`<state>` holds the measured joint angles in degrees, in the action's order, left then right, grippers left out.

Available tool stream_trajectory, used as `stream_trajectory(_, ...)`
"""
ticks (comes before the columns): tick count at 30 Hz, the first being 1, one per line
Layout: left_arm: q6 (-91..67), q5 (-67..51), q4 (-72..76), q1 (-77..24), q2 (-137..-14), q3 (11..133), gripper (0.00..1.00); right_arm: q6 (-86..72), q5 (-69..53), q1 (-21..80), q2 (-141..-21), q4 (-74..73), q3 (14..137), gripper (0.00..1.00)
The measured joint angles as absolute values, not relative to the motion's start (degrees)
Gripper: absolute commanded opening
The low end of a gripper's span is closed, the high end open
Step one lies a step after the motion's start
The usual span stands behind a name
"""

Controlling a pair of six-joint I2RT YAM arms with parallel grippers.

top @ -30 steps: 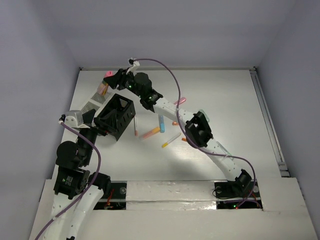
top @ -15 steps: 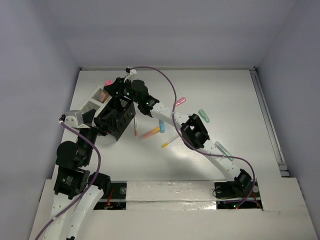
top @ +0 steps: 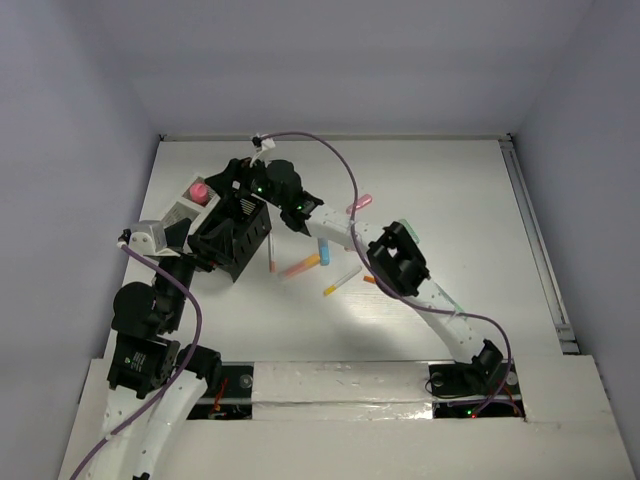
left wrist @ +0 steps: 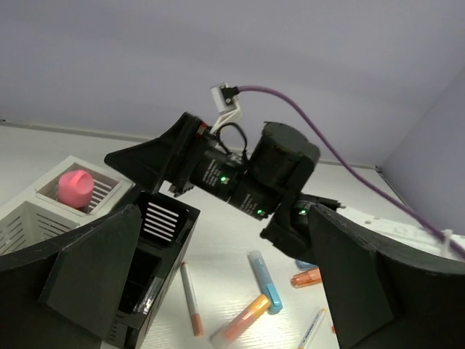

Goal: Sort the stationery into containers
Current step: Pick up the pen from the center of the board.

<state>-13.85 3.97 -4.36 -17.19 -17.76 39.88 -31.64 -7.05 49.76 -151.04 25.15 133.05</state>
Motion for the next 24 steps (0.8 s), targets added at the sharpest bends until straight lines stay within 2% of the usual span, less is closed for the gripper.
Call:
stream_trajectory(4, -13.8, 4.0, -4.4, -17.2, -17.8, 39.9, 0.99, -30.7, -7.3, 50.0, -142.9, 28.4, 123.8, 0.81)
stream_trajectory(7, -13.9, 4.0, -4.4, -17.2, -17.8, 39.9, 0.99, -29.0, -7.4, 50.0, -135.2, 31.2, 115.1, 0.61)
stream_trajectory(11, -14.1, 3.9, -4.4, -17.2, -17.9, 39.9, 0.99, -26.1, -6.7, 49.9, -125.3, 32.6, 104.1, 0.44)
stream_trajectory(16, -14.3, 3.3, -4.4, -17.5, -18.8, 39.9, 0.99, -23.3, -5.0, 48.9, -115.3, 28.4, 92.2, 0.45)
stream_trajectory(20, -14.5, 2.8, -4.4, -17.6, -19.4, 39.9, 0.99, -21.8, -3.1, 46.3, -111.1, 19.5, 86.0, 0.56)
stream_trajectory(24, -14.5, 2.4, -4.4, -17.6, -19.5, 39.9, 0.99, -20.7, -1.1, 42.7, -109.6, 10.9, 80.9, 0.61)
